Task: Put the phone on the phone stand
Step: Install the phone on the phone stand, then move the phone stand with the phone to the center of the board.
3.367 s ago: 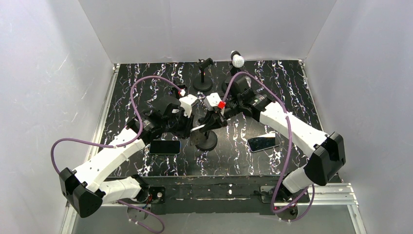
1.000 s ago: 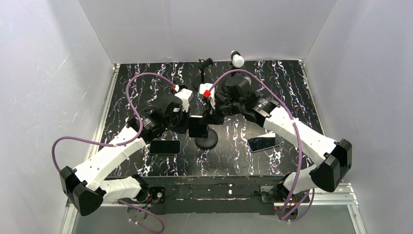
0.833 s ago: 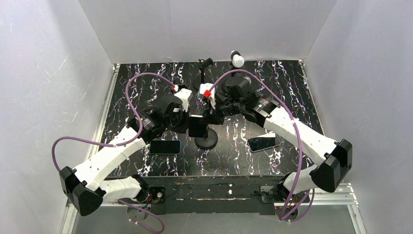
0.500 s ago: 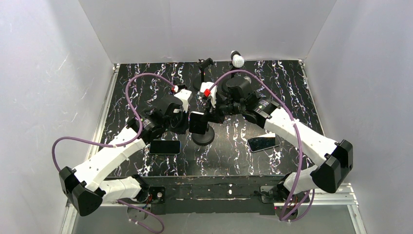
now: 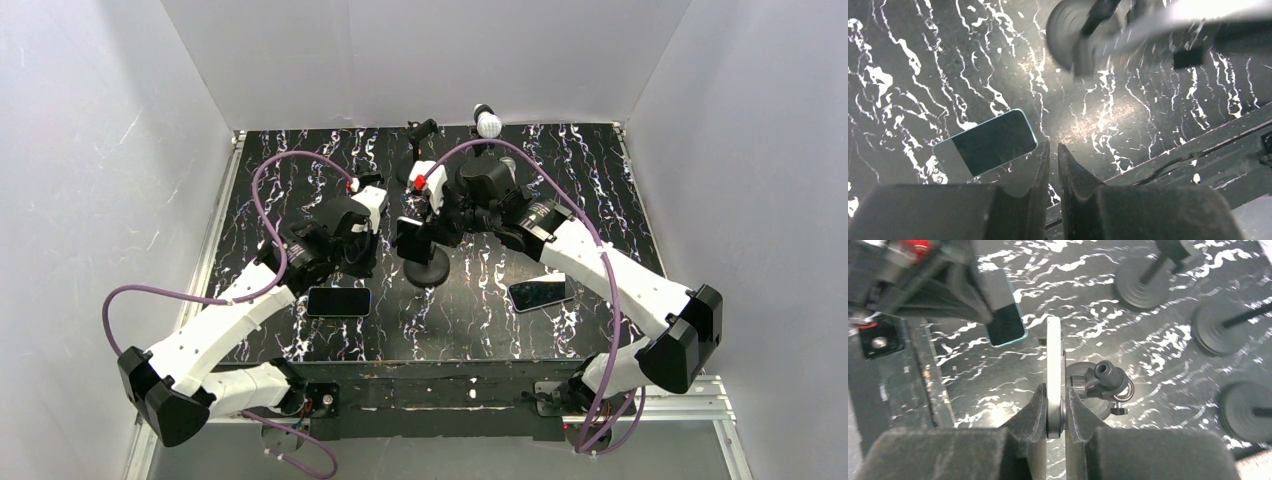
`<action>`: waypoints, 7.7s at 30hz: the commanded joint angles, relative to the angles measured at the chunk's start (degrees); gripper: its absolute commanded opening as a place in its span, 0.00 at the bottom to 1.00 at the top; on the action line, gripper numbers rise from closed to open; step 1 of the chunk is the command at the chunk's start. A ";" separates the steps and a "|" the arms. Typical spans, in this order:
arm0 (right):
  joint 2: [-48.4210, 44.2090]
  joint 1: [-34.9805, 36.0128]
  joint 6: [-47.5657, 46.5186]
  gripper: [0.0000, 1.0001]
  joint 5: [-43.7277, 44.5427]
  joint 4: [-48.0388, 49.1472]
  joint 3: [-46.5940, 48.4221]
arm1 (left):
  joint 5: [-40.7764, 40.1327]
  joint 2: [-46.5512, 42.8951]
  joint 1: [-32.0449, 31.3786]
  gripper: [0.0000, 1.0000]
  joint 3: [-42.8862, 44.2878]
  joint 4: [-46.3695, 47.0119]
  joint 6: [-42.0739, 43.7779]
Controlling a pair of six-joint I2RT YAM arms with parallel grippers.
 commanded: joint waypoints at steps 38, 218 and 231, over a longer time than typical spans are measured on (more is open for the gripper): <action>-0.41 -0.20 1.45 0.57 3.97 0.06 0.28 | 8.05 -5.58 1.65 0.65 -4.57 7.69 -3.33; 58.18 -1.11 65.02 0.45 -22.55 12.29 26.86 | 35.46 -31.36 32.35 0.99 -6.19 20.69 6.49; 63.66 2.13 70.26 0.45 -23.40 14.79 34.83 | 35.19 -31.75 32.37 0.99 -5.97 20.16 6.36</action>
